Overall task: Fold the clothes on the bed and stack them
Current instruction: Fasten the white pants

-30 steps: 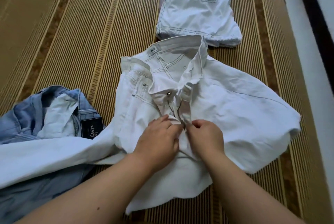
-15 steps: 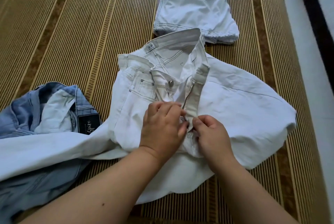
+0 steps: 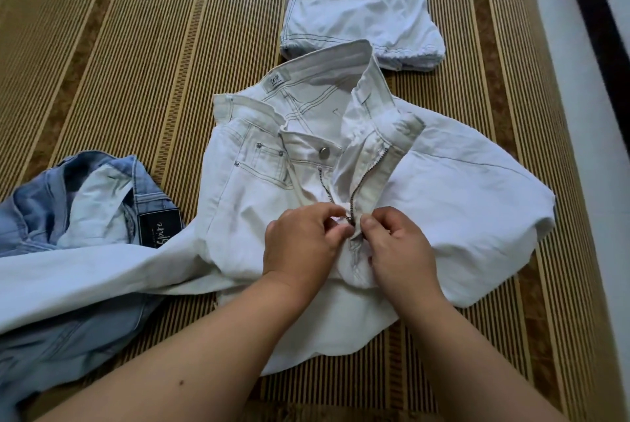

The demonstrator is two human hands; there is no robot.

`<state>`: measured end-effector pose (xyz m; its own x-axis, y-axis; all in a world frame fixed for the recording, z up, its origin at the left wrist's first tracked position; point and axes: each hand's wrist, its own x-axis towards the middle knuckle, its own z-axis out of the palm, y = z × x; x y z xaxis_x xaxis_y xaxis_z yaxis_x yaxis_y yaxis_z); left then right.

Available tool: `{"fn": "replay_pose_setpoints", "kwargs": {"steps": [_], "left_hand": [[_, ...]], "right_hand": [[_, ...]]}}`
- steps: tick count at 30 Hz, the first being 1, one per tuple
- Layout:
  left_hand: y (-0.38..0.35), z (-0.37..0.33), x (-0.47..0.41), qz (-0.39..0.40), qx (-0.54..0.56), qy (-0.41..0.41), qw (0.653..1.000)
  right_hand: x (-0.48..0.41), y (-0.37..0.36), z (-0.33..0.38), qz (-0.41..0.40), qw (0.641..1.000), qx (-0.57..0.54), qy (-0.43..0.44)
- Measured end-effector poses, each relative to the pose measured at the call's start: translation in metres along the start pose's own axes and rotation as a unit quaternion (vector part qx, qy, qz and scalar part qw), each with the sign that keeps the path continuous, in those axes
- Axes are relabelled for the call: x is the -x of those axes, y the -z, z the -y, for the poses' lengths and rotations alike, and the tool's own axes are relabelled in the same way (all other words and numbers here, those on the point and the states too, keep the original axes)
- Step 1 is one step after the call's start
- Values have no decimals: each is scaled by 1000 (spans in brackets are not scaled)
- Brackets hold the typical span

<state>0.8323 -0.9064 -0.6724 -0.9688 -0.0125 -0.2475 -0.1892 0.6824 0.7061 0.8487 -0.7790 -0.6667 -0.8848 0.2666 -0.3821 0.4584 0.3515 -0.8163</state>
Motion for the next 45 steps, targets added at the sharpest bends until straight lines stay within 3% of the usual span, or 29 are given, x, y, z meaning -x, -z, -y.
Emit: {"fn": "replay_pose_setpoints", "kwargs": {"steps": [8, 12, 16, 21, 28, 36, 41, 45], "left_hand": [[-1, -6, -4, -7, -81, -57, 995], [0, -8, -3, 4, 30, -29, 999], [2, -9, 3, -24, 105, -14, 994], [8, -16, 2, -63, -3, -127, 990], [13, -22, -12, -73, -92, -168, 979], [23, -18, -32, -91, -80, -123, 985], [27, -18, -19, -114, -31, -178, 977], [24, -18, -9, -122, 2, -203, 971]], "right_hand": [[2, -1, -7, 27, 997, -71, -30], [4, -2, -8, 64, 996, -63, -19], [4, 1, -8, 55, 998, 15, 33], [14, -2, -4, -17, 994, 61, 90], [22, 1, -17, -44, 989, 111, 88], [31, 13, -37, -30, 990, 124, 66], [34, 13, -36, 4, 996, 84, 26], [22, 1, -8, -31, 994, 63, 86]]}}
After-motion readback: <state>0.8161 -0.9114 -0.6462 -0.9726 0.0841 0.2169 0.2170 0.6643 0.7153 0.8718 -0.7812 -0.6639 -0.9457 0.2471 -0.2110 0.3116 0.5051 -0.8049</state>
